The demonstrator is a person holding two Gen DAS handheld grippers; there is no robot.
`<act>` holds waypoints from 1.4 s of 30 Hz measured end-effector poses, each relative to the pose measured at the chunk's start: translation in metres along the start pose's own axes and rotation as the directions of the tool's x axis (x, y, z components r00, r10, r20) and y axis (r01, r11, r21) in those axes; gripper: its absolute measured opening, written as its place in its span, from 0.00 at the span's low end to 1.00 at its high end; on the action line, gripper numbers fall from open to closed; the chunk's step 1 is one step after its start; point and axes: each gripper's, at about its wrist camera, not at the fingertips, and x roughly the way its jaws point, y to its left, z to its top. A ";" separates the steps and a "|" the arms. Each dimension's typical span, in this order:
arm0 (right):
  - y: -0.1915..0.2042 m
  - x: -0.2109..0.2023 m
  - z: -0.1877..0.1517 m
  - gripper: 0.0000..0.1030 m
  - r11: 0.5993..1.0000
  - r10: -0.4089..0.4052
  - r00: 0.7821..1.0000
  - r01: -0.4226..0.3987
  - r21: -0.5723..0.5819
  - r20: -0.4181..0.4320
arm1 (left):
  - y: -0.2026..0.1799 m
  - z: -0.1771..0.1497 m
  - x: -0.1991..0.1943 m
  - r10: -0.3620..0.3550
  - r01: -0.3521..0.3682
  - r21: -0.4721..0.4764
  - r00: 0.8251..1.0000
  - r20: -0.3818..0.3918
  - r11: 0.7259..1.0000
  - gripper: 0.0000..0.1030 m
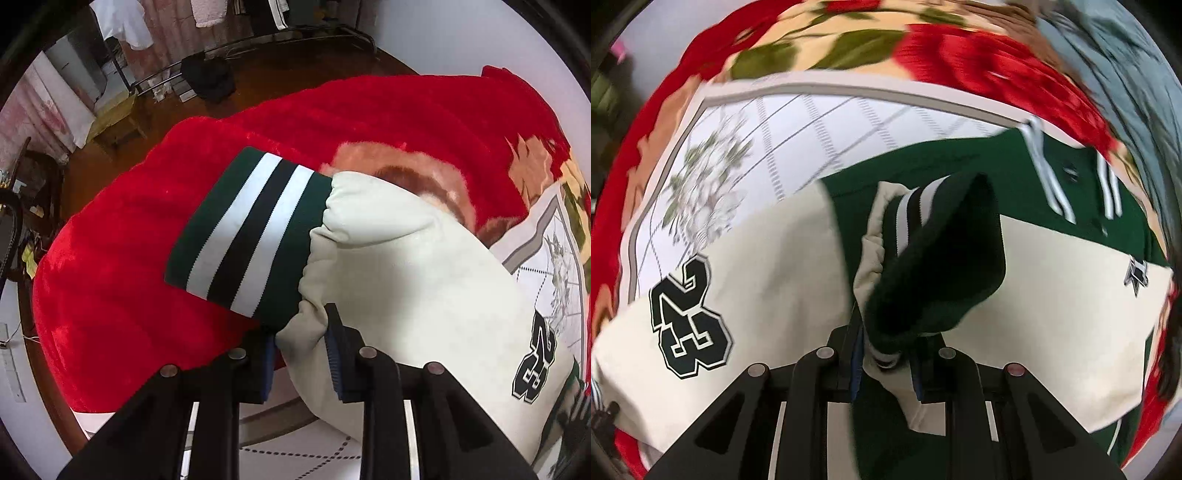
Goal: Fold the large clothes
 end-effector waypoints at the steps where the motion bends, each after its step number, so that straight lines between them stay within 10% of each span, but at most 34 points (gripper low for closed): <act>1: 0.007 0.001 0.000 0.21 1.000 0.000 1.000 0.000 -0.023 0.003 | -0.002 0.000 -0.001 -0.005 0.005 0.003 1.000 -0.003 1.000 0.24; 5: 0.033 0.006 -0.003 0.24 0.982 -0.007 1.000 0.004 -0.191 -0.014 | 0.013 0.005 -0.018 -0.026 0.026 0.003 0.999 -0.024 1.000 0.28; 7: 0.030 0.003 -0.007 0.38 0.968 0.076 0.995 -0.088 -0.235 -0.059 | 0.028 0.009 -0.037 -0.053 0.054 0.005 0.998 -0.037 0.999 0.43; 9: 0.010 -0.007 -0.009 0.43 0.960 0.191 0.977 -0.206 -0.189 -0.096 | 0.022 0.004 -0.050 -0.068 0.069 0.025 0.997 -0.027 0.997 0.79; 14: -0.117 -0.043 -0.041 0.53 0.893 0.435 0.895 -0.413 0.180 -0.103 | -0.008 -0.007 -0.090 -0.048 0.045 0.175 0.999 0.017 0.984 0.82; 20: -0.321 -0.050 -0.144 0.53 0.682 0.390 0.920 -0.261 0.683 -0.039 | -0.122 -0.059 -0.108 -0.153 0.176 0.414 0.984 -0.089 0.893 0.82; 26: -0.435 0.017 -0.245 0.50 0.256 0.465 0.877 -0.266 0.929 0.123 | -0.294 -0.166 -0.140 -0.268 0.352 0.662 0.936 -0.229 0.662 0.82; 28: -0.445 0.025 -0.252 0.13 0.175 0.460 0.857 -0.342 0.923 0.230 | -0.348 -0.203 -0.156 -0.302 0.406 0.728 0.911 -0.280 0.553 0.82; 32: -0.463 0.026 -0.271 0.10 0.115 0.371 0.894 -0.311 0.943 0.250 | -0.441 -0.276 -0.174 -0.316 0.423 0.849 0.891 -0.326 0.316 0.82; 37: -0.485 0.036 -0.277 0.10 0.118 0.445 0.851 -0.365 0.923 0.280 | -0.530 -0.359 -0.166 -0.247 0.476 0.878 0.857 -0.453 0.040 0.82; 42: -0.492 0.052 -0.275 0.13 0.093 0.511 0.805 -0.400 0.912 0.301 | -0.581 -0.419 -0.144 -0.117 0.561 0.819 0.811 -0.573 -0.118 0.82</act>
